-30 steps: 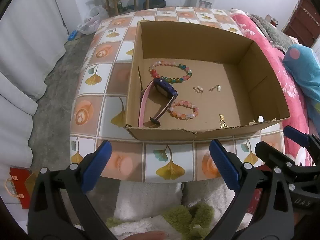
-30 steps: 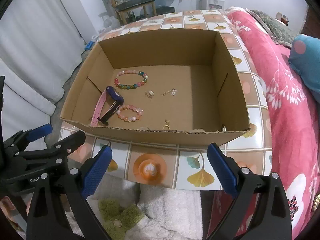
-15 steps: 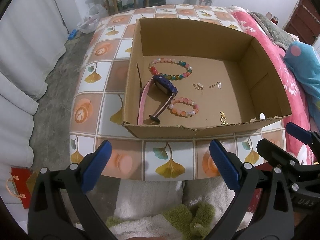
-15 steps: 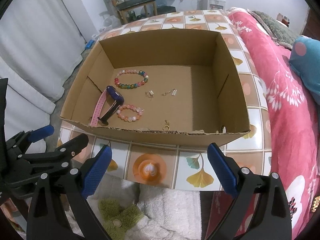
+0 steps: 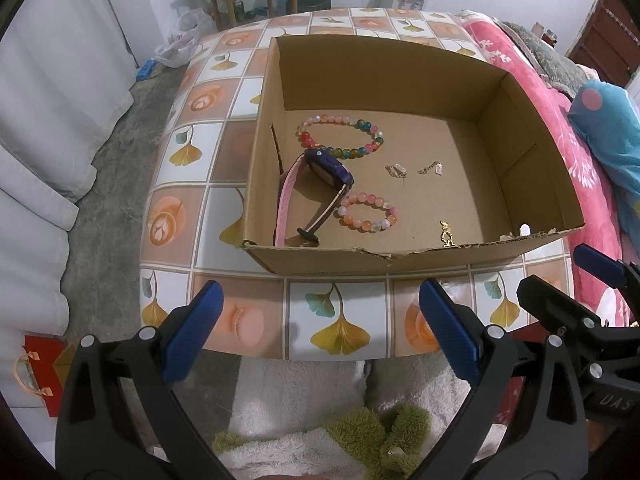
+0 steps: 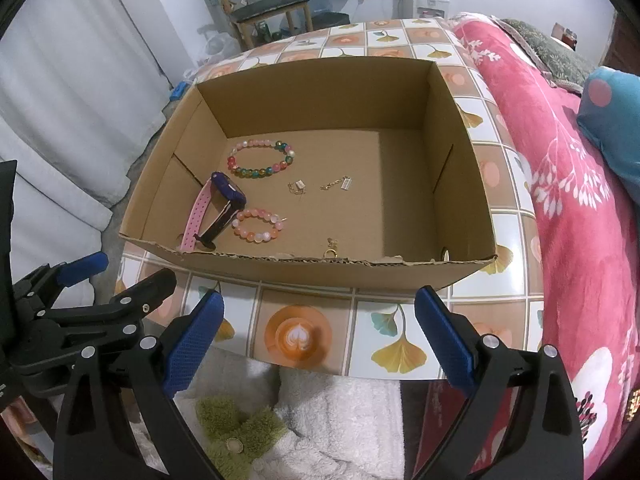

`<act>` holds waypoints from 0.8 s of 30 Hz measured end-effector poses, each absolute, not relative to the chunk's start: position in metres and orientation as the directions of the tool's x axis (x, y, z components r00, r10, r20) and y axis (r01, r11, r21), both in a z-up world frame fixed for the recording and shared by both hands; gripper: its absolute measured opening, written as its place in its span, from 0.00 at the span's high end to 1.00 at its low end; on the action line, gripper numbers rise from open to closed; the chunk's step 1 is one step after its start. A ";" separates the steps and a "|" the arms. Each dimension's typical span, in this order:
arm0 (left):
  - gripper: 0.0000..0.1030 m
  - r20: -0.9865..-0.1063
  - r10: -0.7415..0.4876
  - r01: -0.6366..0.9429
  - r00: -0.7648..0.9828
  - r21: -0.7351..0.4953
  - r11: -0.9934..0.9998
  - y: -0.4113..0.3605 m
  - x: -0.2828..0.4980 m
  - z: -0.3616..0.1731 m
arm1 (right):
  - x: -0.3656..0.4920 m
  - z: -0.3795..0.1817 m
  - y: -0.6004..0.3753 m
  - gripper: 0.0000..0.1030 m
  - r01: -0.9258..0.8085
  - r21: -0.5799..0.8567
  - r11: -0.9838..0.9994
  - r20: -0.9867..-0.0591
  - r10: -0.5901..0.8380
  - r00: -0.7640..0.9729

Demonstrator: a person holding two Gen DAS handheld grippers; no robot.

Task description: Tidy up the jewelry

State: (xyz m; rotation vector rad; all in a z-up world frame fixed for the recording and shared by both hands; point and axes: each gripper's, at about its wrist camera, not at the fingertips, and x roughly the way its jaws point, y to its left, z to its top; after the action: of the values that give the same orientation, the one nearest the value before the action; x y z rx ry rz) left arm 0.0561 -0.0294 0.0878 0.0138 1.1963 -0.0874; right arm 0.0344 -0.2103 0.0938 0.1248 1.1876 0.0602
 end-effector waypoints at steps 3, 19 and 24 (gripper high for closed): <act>0.08 -0.930 -0.061 0.074 0.363 -0.036 0.997 -0.030 0.056 0.088 | 0.034 0.093 -0.210 0.09 0.019 0.131 0.991 -0.921 0.114 0.373; 0.08 -0.930 -0.061 0.075 0.363 -0.036 0.997 -0.031 0.055 0.087 | 0.033 0.093 -0.209 0.09 0.022 0.137 0.990 -0.920 0.119 0.374; 0.08 -0.930 -0.060 0.072 0.363 -0.036 0.997 -0.031 0.055 0.087 | 0.033 0.092 -0.207 0.09 0.022 0.139 0.990 -0.920 0.121 0.373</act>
State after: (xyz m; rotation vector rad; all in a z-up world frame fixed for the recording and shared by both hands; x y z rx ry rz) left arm 0.0552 -0.0309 0.0873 0.0114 1.1966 -0.0851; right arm 0.0333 -0.2072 0.0923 0.1353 1.1881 0.0638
